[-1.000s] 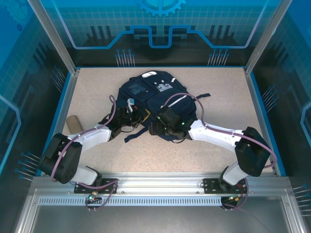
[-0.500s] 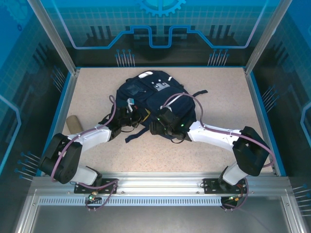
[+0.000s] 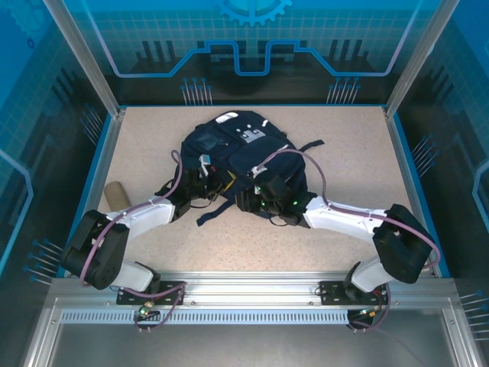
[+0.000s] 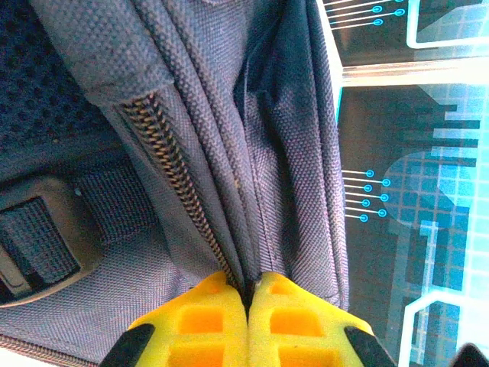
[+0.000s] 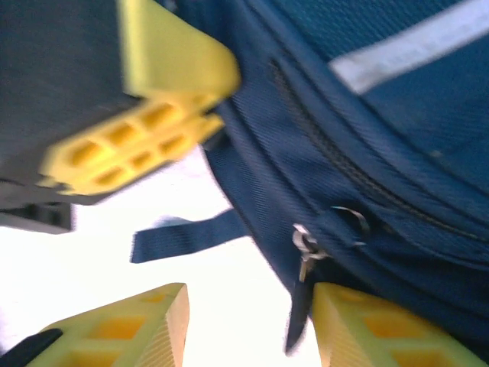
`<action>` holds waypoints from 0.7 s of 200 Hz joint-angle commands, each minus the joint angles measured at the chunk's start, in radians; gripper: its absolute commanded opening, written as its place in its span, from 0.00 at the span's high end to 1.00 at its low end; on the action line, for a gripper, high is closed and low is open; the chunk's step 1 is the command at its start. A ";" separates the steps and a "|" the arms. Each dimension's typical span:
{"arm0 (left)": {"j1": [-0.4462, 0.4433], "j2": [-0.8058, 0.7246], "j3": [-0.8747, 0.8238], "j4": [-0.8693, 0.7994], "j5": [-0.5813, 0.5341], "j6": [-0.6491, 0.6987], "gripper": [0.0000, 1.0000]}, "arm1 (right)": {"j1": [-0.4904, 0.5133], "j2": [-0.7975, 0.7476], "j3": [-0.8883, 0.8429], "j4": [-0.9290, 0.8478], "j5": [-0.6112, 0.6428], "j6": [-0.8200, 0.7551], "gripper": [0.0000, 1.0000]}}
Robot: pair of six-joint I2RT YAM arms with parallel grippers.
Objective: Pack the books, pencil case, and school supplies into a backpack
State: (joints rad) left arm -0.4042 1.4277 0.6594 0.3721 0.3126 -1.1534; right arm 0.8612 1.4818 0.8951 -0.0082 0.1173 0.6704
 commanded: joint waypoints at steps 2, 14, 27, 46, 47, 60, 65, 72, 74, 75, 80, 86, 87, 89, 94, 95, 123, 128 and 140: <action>-0.024 0.002 0.002 0.051 0.089 0.010 1.00 | -0.019 -0.039 -0.004 0.062 -0.047 0.028 0.58; -0.024 0.000 0.004 0.053 0.089 0.010 1.00 | -0.028 -0.031 0.004 0.033 -0.051 0.035 0.63; -0.024 -0.001 0.005 0.052 0.091 0.010 1.00 | -0.030 -0.020 0.022 -0.013 -0.017 0.038 0.63; -0.025 -0.005 0.007 0.050 0.092 0.011 1.00 | -0.031 -0.005 0.055 -0.103 0.039 0.054 0.60; -0.024 -0.005 0.007 0.050 0.092 0.012 1.00 | -0.030 -0.005 0.057 -0.107 0.040 0.056 0.60; -0.025 -0.007 0.008 0.048 0.094 0.013 1.00 | -0.026 0.003 0.076 -0.149 0.049 0.072 0.57; -0.024 -0.007 0.009 0.047 0.095 0.012 1.00 | -0.022 0.005 0.082 -0.162 0.055 0.079 0.55; -0.024 -0.009 0.011 0.047 0.096 0.014 1.00 | -0.015 0.007 0.093 -0.186 0.068 0.097 0.52; -0.024 -0.009 0.011 0.047 0.097 0.015 1.00 | -0.013 0.008 0.096 -0.193 0.072 0.104 0.51; -0.024 -0.009 0.011 0.047 0.097 0.016 1.00 | -0.011 0.009 0.097 -0.198 0.074 0.107 0.50; -0.025 -0.009 0.012 0.046 0.097 0.016 1.00 | -0.006 0.013 0.105 -0.221 0.085 0.126 0.49; -0.025 -0.008 0.012 0.042 0.097 0.019 1.00 | 0.000 0.018 0.115 -0.250 0.100 0.156 0.48; -0.025 -0.008 0.013 0.041 0.097 0.019 1.00 | 0.001 0.020 0.117 -0.254 0.102 0.161 0.48; -0.024 -0.009 0.014 0.039 0.097 0.020 1.00 | 0.004 0.021 0.120 -0.260 0.105 0.170 0.48; -0.024 -0.009 0.015 0.037 0.096 0.023 1.00 | 0.010 0.025 0.124 -0.272 0.107 0.191 0.47; -0.024 -0.009 0.015 0.036 0.096 0.024 1.00 | 0.011 0.027 0.125 -0.273 0.107 0.194 0.47; -0.024 -0.006 0.016 0.032 0.094 0.029 1.00 | 0.022 0.066 0.141 -0.281 0.107 0.302 0.53; -0.025 -0.004 0.016 0.032 0.095 0.030 1.00 | 0.022 0.076 0.151 -0.288 0.111 0.317 0.56; -0.024 -0.002 0.014 0.034 0.095 0.029 1.00 | 0.022 0.100 0.176 -0.307 0.119 0.340 0.60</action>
State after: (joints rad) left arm -0.4107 1.4334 0.6586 0.3679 0.3347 -1.1503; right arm 0.8749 1.5330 1.0191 -0.2443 0.2028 0.9085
